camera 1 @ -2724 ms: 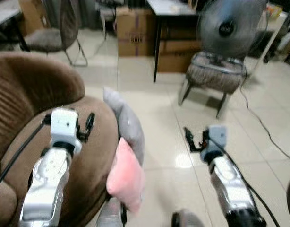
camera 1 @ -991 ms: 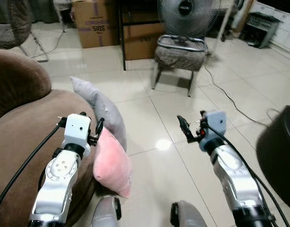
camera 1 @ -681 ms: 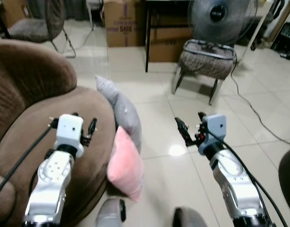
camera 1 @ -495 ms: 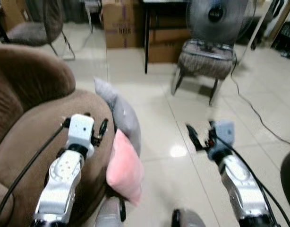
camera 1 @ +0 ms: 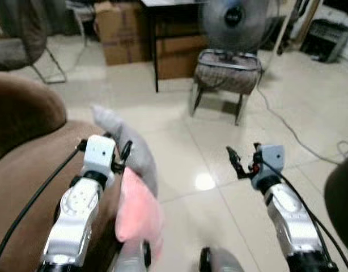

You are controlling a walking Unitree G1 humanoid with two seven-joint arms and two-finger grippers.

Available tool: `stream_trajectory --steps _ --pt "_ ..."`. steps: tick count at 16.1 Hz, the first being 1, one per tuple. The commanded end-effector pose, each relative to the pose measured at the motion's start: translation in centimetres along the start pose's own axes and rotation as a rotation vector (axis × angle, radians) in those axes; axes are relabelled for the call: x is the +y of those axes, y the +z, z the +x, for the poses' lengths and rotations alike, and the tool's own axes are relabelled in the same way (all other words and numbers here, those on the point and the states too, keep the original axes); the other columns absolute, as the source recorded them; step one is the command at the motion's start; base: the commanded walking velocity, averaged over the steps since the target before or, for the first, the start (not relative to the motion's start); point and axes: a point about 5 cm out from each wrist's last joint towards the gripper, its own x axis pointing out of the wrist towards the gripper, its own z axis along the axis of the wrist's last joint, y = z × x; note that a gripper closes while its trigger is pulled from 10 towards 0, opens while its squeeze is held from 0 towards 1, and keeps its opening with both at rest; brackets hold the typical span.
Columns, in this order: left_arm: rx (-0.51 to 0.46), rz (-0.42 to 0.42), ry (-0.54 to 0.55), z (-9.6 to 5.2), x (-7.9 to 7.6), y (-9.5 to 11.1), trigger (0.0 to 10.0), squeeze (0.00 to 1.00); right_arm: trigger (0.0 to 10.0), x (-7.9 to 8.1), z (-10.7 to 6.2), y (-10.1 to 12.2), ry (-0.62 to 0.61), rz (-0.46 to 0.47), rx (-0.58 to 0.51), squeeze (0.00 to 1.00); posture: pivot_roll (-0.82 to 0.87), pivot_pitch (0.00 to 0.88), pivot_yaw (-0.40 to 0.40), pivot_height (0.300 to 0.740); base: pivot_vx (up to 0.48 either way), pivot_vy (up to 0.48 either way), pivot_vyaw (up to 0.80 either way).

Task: Move the pillow to the sofa from floor

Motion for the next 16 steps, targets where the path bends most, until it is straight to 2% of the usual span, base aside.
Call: stream_trajectory --steps 1,4,6,11,14,15,16 --pt "0.038 0.008 0.036 -0.3 1.0 -0.7 10.0 0.0 10.0 1.1 0.5 0.7 0.061 0.001 -0.016 0.0 0.03 0.0 0.007 0.65 0.0 0.0 0.0" --pt "0.08 0.018 0.018 -0.4 1.1 -1.5 10.0 0.0 10.0 1.2 0.0 1.9 0.103 -0.014 -0.026 0.0 0.03 0.0 0.008 0.65 0.0 0.0 0.0" --pt "0.087 0.027 0.014 -0.3 1.0 -1.7 10.0 0.0 10.0 1.2 0.1 2.0 0.105 -0.01 -0.034 0.0 0.03 0.0 0.009 0.635 0.0 0.0 0.0" --pt "0.134 -0.002 0.002 0.4 1.1 -2.5 10.0 0.0 10.0 1.2 0.0 2.4 0.12 -0.019 -0.018 0.0 0.02 0.0 0.007 0.59 0.0 0.0 0.0" --pt "0.193 -0.02 -0.028 0.7 0.6 -3.5 10.0 0.0 10.0 1.1 -0.3 2.6 0.141 -0.047 -0.014 0.0 0.01 0.0 0.005 0.585 0.0 0.0 0.0" --pt "0.225 -0.086 -0.044 0.7 0.3 -4.1 10.0 0.0 10.0 0.8 -0.1 2.4 0.155 -0.058 0.004 0.0 0.01 0.0 0.004 0.585 0.0 0.0 0.0" --pt "0.264 -0.12 -0.055 0.8 0.0 -4.8 10.0 0.0 10.0 0.6 -0.1 2.2 0.179 -0.07 0.021 0.0 0.0 0.0 0.004 0.585 0.0 0.0 0.0"
